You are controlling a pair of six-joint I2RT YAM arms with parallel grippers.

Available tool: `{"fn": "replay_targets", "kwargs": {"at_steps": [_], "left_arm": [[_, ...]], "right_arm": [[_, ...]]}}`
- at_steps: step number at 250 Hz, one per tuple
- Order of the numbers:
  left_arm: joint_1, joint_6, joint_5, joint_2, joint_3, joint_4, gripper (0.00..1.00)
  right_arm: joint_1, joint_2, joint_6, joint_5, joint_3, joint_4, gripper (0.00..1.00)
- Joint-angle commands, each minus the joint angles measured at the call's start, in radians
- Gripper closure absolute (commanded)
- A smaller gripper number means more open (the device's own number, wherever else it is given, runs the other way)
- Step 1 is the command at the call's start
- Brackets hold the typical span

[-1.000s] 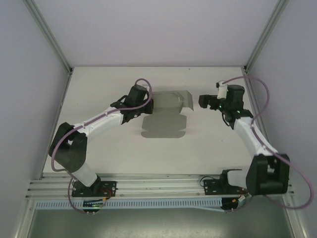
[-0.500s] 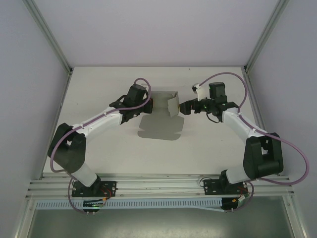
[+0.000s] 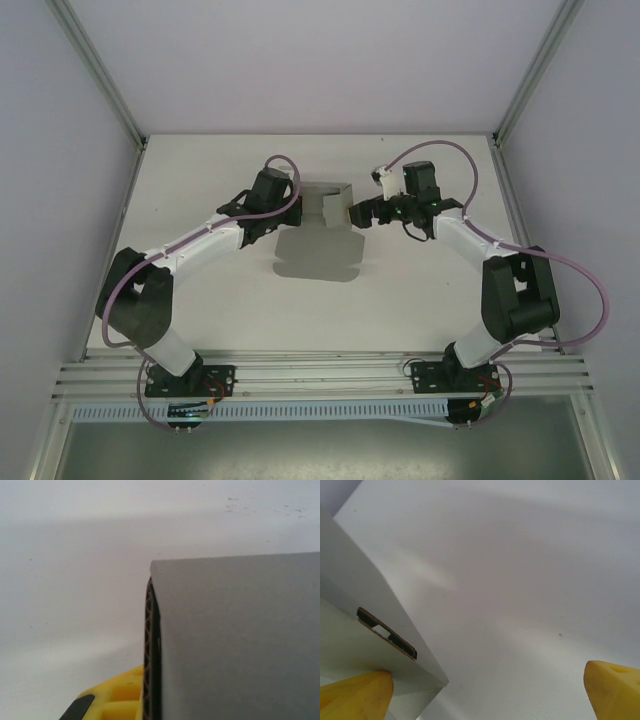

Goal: Assemble paper box

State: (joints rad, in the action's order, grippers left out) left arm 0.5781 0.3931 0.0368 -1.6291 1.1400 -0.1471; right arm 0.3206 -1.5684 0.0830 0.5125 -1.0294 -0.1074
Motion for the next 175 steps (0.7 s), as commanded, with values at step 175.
{"fn": "replay_targets", "kwargs": {"at_steps": [175], "left_arm": [[0.039, -0.037, -0.050, 0.037, -0.039, 0.118, 1.00]], "right_arm": [[-0.050, 0.199, 0.138, 0.301, 0.089, -0.116, 0.38]]}}
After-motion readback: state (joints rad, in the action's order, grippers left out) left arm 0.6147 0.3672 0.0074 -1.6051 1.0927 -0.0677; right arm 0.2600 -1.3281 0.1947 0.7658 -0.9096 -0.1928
